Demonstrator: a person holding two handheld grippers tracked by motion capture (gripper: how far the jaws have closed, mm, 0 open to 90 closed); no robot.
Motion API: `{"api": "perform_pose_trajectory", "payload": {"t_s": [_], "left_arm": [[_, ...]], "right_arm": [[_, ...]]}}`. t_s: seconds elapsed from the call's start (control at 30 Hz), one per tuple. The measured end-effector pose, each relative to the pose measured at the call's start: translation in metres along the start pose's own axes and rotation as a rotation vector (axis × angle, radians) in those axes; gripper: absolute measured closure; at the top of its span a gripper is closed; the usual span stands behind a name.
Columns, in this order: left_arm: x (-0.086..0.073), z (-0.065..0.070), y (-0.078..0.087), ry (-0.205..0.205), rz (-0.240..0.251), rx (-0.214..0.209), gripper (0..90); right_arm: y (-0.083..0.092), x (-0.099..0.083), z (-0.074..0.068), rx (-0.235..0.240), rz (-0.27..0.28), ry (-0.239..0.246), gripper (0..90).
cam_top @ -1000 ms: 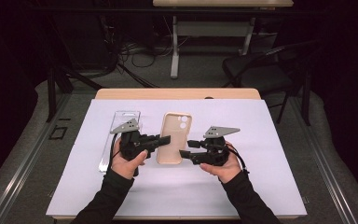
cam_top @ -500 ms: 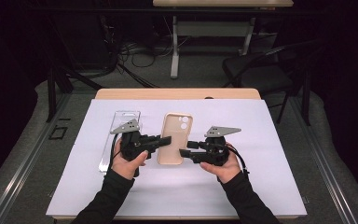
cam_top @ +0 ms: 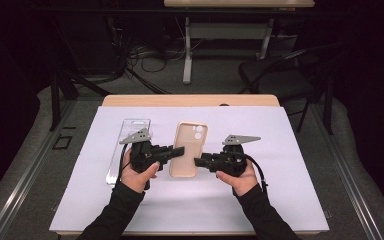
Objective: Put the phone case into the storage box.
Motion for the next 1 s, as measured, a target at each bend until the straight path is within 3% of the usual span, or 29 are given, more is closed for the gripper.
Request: {"api": "perform_pose_trajectory", "payload": {"t_s": [0.43, 1.0], "left_arm": [[-0.0011, 0.0006, -0.0020, -0.003, -0.005, 0.001, 80.6], [-0.0025, -0.0011, -0.0029, 0.006, -0.004, 0.001, 80.6]], "right_arm": [[0.0010, -0.0015, 0.0008, 0.016, 0.023, -0.026, 76.3], [-0.0008, -0.0030, 0.0029, 0.031, 0.038, -0.060, 79.0]]}}
Point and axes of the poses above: each handheld gripper's, and its own axes: y roughly backward along the jaws, x roughly out of its top, z roughly to its right, the point moved 2 cm from there along -y, roughly forward along the jaws, and after that the axes turned 9 degrees about -z, right-handed, at the moved point
